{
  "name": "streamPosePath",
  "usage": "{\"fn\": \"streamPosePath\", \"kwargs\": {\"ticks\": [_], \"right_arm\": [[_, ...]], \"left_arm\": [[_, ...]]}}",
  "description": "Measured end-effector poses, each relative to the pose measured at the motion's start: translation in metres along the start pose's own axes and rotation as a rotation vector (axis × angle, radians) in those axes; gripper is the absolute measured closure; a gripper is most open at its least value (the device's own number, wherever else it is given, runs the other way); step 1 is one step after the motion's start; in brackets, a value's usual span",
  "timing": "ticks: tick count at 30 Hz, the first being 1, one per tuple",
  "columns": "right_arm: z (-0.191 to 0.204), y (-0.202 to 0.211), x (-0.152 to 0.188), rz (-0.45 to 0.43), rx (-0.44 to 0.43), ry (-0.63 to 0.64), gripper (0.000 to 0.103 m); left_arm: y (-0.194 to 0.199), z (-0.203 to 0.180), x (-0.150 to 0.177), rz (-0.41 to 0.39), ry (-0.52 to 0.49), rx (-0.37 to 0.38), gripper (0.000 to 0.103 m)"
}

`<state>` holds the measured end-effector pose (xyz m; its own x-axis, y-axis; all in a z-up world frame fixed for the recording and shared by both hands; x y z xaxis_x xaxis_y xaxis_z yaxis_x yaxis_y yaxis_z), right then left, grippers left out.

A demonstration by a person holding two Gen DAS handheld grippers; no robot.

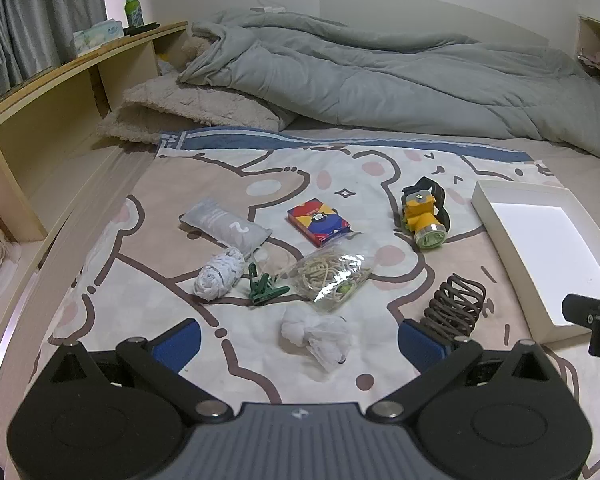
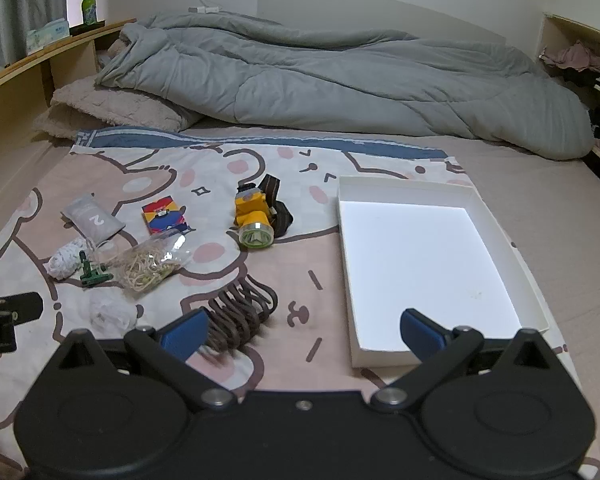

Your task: Organize objects

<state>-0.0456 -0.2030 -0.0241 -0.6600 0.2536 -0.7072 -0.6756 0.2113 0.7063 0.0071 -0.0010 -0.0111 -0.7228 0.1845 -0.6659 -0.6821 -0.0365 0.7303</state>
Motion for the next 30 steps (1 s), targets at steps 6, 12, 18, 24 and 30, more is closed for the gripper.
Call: {"fn": "streamPosePath", "kwargs": {"ticks": [6,12,18,24,30], "right_arm": [[-0.0003,0.0005,-0.0004,-0.001,0.000,0.000,0.000],[-0.0005,0.0007,-0.0003,-0.001,0.001,0.000,0.000],[-0.0006,0.0010,-0.0009,-0.001,0.002,-0.001,0.000],[-0.0011,0.0011,-0.0015,0.001,0.001,-0.001,0.000],[-0.0018,0.0008,-0.0007,0.003,0.003,-0.003,0.000]], "left_arm": [[0.0008,0.0005,-0.0014,-0.002,-0.007,0.006,0.000],[0.0013,0.0006,-0.0021,-0.008,-0.046,0.043,0.000],[0.0013,0.0007,-0.0022,-0.008,-0.047,0.045,0.000],[0.0012,0.0007,-0.0027,-0.011,-0.056,0.052,0.000],[0.0010,0.0013,-0.0031,-0.011,-0.059,0.053,0.000]]}}
Point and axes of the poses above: each gripper's, at about its wrist camera, not at the fingertips, and y roughly against the way its jaws point, z to its left, x to its underside, the point moved 1 cm from there along -y, roughly the way its jaws point, and after that the axes turned 6 degrees about -y, right-handed, at the moved point
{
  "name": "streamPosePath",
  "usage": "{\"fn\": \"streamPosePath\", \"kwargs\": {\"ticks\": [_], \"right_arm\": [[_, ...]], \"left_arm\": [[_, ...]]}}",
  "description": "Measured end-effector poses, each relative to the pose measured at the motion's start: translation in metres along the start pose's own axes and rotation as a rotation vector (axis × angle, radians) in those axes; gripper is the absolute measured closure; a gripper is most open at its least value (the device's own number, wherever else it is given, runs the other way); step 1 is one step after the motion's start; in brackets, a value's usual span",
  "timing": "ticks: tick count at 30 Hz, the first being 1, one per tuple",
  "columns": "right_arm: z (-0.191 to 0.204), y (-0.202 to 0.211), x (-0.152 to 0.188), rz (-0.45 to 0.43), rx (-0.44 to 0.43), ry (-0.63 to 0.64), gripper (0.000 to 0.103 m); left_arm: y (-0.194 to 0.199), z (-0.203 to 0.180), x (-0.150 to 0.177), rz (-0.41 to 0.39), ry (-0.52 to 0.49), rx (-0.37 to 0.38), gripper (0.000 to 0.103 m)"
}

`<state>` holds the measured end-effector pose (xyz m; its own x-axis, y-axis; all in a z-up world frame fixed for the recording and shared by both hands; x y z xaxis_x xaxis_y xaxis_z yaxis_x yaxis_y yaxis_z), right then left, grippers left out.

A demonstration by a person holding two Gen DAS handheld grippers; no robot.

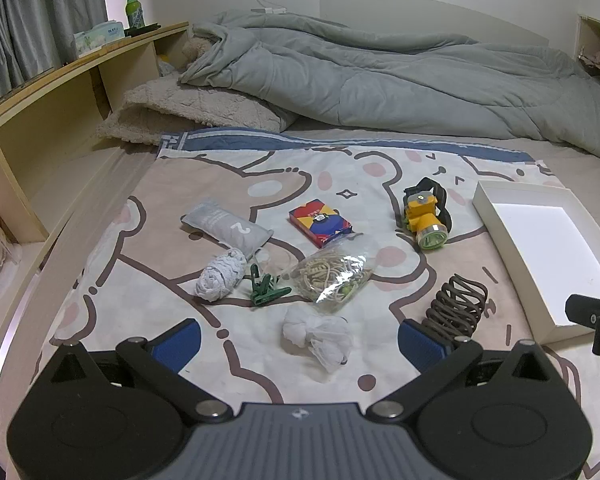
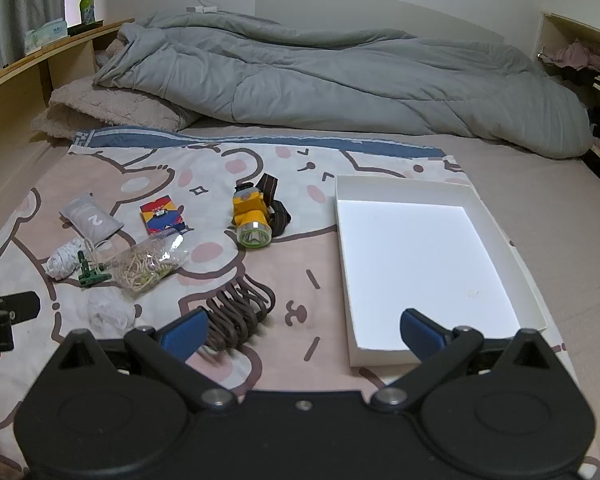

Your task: Organize objects

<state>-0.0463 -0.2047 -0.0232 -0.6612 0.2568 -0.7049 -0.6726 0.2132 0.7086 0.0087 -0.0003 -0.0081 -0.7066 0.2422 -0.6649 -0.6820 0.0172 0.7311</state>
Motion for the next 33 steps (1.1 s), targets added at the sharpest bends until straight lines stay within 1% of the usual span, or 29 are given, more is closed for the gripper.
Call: {"fn": "streamPosePath", "kwargs": {"ticks": [33], "right_arm": [[-0.0024,-0.0013,-0.0007,0.019,0.002,-0.004,0.000]], "left_arm": [[-0.0006,0.0001,0.0019,-0.001,-0.005,-0.002,0.000]]}}
Point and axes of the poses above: each gripper's, at about its wrist camera, not at the fingertips, and y roughly against the way its jaws point, z to its left, x to its underside, the point moved 1 cm from there along -y, roughly the way its jaws point, and after that the axes turned 6 degrees about -y, right-handed, at the moved point
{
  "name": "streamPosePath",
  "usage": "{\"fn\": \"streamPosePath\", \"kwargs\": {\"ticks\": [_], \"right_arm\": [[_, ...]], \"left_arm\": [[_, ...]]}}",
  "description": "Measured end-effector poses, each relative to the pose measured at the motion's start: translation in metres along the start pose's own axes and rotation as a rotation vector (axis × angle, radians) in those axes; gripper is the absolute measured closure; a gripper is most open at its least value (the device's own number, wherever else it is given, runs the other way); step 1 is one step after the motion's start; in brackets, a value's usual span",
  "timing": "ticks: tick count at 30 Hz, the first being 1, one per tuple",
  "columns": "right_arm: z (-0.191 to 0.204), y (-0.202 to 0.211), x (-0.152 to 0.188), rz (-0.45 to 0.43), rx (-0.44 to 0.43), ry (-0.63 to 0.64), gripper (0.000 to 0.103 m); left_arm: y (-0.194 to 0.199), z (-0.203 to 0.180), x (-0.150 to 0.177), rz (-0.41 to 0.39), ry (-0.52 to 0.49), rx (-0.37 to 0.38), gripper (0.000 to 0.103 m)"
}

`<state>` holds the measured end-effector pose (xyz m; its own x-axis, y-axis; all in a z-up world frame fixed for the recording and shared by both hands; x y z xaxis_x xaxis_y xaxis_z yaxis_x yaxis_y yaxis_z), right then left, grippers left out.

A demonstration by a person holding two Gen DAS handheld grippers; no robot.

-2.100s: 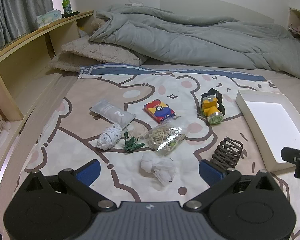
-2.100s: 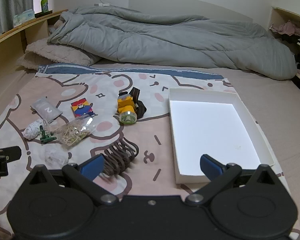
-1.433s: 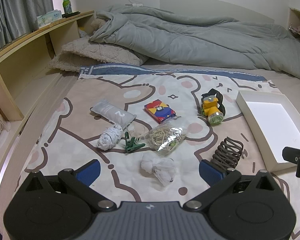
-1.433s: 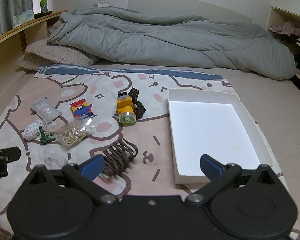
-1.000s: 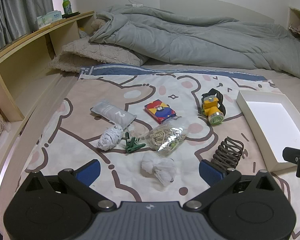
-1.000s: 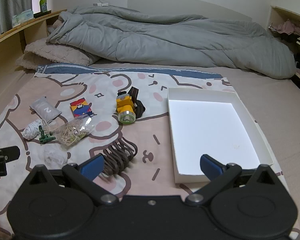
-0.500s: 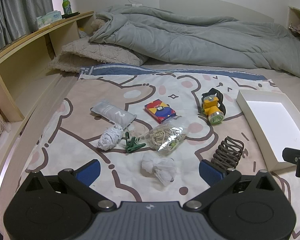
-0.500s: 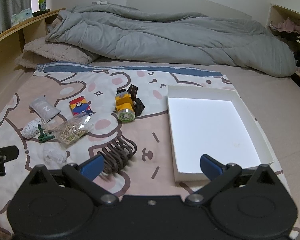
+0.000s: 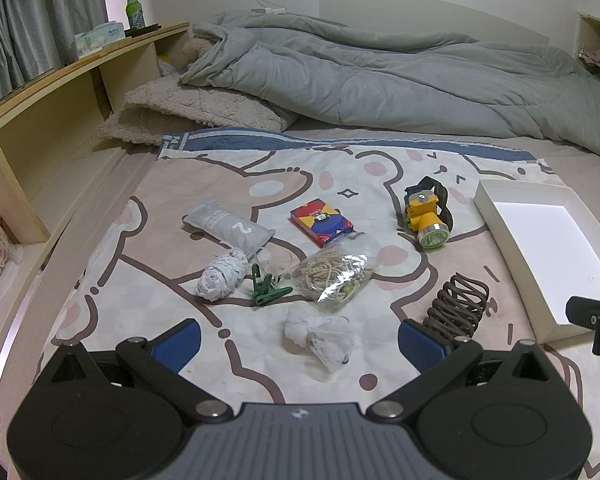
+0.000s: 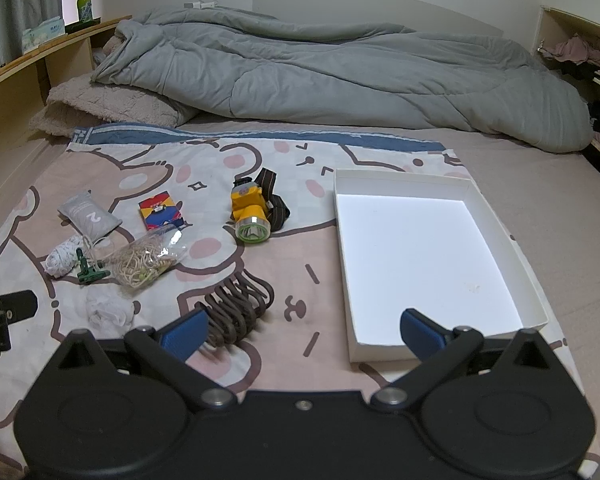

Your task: Organize objects

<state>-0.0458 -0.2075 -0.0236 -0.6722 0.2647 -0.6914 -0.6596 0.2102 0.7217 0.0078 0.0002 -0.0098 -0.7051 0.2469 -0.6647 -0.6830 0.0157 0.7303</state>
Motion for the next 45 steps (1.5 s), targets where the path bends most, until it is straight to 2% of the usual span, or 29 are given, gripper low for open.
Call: {"fn": "streamPosePath", "kwargs": {"ticks": [21,36,45], "right_arm": [[0.001,-0.003,0.001,-0.007,0.011,0.002,0.000],[0.001,-0.041,0.004,0.059,0.016,0.012,0.000],[0.004,-0.067,0.008,0.066,-0.002,0.035,0.000]], "left_arm": [[-0.005,-0.003,0.000,0.001,-0.015,-0.007,0.000],[-0.046,0.001,0.006,0.074,-0.029,-0.012,0.000],[-0.077,0.006,0.014,0.101,-0.028,-0.002,0.000]]}}
Point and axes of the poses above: each gripper's, at about its wrist camera, not at the fingertips, and y roughly against the way its jaws point, z to its left, x to its underside, the point moved 1 cm from there along -y, roughly the way its jaws point, and after that the axes turned 6 degrees about -y, right-handed, at the moved point
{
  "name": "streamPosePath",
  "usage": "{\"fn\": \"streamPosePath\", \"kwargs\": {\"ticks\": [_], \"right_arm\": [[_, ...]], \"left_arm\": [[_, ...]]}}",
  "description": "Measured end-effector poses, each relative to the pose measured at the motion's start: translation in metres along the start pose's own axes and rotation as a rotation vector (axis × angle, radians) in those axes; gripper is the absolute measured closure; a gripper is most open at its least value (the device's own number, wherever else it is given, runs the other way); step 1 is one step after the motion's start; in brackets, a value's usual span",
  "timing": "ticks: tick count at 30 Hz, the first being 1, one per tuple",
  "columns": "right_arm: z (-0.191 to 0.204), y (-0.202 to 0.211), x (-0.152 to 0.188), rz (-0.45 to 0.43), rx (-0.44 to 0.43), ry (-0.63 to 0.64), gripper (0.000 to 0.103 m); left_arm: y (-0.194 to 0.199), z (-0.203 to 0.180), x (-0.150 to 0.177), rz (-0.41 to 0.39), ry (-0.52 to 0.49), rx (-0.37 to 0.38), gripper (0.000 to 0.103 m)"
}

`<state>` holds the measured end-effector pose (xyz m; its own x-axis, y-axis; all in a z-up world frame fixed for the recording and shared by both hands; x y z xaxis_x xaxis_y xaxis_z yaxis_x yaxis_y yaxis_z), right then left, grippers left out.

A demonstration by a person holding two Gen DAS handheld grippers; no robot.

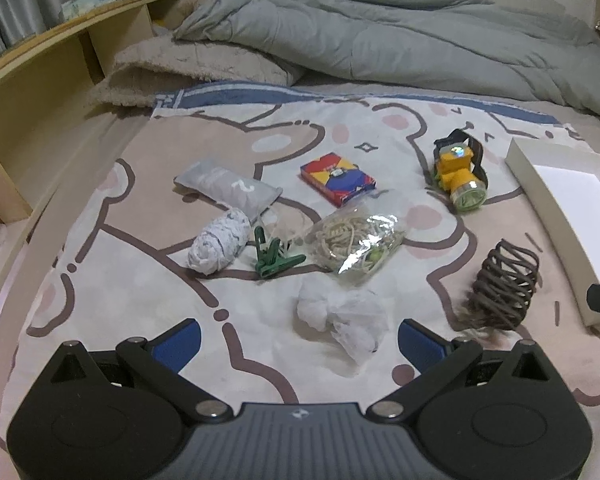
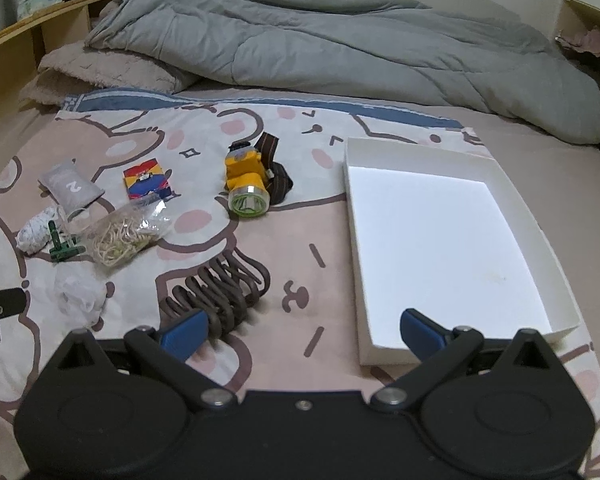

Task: Organize objects
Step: 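Grasp the dark brown claw clip with the right gripper while the left grasps the white tissue bundle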

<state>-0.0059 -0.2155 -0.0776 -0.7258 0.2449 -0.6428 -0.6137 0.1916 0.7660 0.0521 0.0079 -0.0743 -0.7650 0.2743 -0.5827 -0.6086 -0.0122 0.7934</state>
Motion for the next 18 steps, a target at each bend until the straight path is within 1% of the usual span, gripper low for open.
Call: {"fn": "streamPosePath", "kwargs": {"ticks": [2,6,10,15,18], "right_arm": [[0.002,-0.005,0.000,-0.008,-0.008,0.012,0.000],[0.009,-0.012,0.002,-0.037,-0.034,0.055,0.000],[0.018,-0.019,0.003,-0.077,-0.034,0.121,0.000],[0.034,-0.028,0.009,-0.127,-0.021,0.253,0.000],[0.049,-0.032,0.017,-0.159,-0.008,0.364,0.000]], "left_arm": [[-0.006,0.001,0.001,0.004,0.006,-0.002,0.000],[-0.021,0.002,0.003,0.028,0.033,0.025,0.000],[-0.035,0.003,0.004,0.058,0.076,0.037,0.000],[-0.048,0.007,0.001,0.093,0.169,0.051,0.000],[-0.053,0.008,-0.002,0.100,0.221,0.062,0.000]]}}
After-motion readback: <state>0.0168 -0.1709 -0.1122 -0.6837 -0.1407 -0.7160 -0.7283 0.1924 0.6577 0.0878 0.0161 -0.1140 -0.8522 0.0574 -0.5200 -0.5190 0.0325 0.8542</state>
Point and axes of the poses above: each gripper's, at about its wrist camera, not at the fingertips, and y roughly against the way its jaws point, z to its left, x to its underside, the point moved 1 cm from there along -y, roughly the way its jaws point, and after that the axes turned 6 degrees about -y, right-handed, at the moved point
